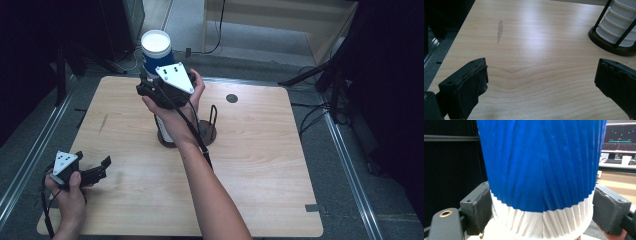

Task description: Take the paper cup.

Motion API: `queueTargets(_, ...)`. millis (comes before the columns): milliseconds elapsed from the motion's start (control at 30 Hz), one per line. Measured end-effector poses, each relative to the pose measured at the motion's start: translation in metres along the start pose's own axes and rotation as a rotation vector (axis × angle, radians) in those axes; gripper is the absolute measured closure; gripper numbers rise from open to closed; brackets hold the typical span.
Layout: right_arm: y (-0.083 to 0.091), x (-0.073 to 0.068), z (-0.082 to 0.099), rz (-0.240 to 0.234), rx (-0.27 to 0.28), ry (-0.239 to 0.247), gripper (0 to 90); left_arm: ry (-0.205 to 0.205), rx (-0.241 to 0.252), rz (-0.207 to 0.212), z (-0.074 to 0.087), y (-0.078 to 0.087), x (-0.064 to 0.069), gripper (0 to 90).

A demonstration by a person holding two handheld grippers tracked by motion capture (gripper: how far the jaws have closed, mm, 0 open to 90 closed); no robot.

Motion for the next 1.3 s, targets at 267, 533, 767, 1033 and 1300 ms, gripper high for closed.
queueTargets(267, 0.004, 0.0, -0.01, -0.002, 0.015, -0.005, 15.1, 0.002, 0.001, 0.003, 0.0, 0.0, 0.0, 0.0)
queueTargets(533, 0.009, 0.004, -0.017, -0.005, 0.026, -0.018, 15.5, 0.001, -0.003, 0.001, 0.0, 0.0, 0.0, 0.0)
queueTargets(767, 0.015, 0.009, -0.023, -0.006, 0.04, -0.025, 15.7, 0.0, -0.003, 0.001, 0.0, 0.0, 0.0, 0.0)
queueTargets(1033, 0.022, 0.016, -0.029, 0.003, 0.053, -0.029, 15.6, -0.002, -0.005, 0.002, 0.0, 0.0, 0.0, 0.0)
queueTargets(1300, 0.033, 0.029, -0.031, 0.024, 0.057, -0.031, 15.6, -0.003, -0.003, 0.002, 0.0, 0.0, 0.0, 0.0)
Point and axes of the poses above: each handheld gripper's, and its own axes: y roughly backward along the jaws, z roughly out of its underside, x roughly to its right, the point moved 1 cm from there along -y, roughly forward along the jaws, and after that the axes turned 3 degrees about y, right-handed, at the moved point
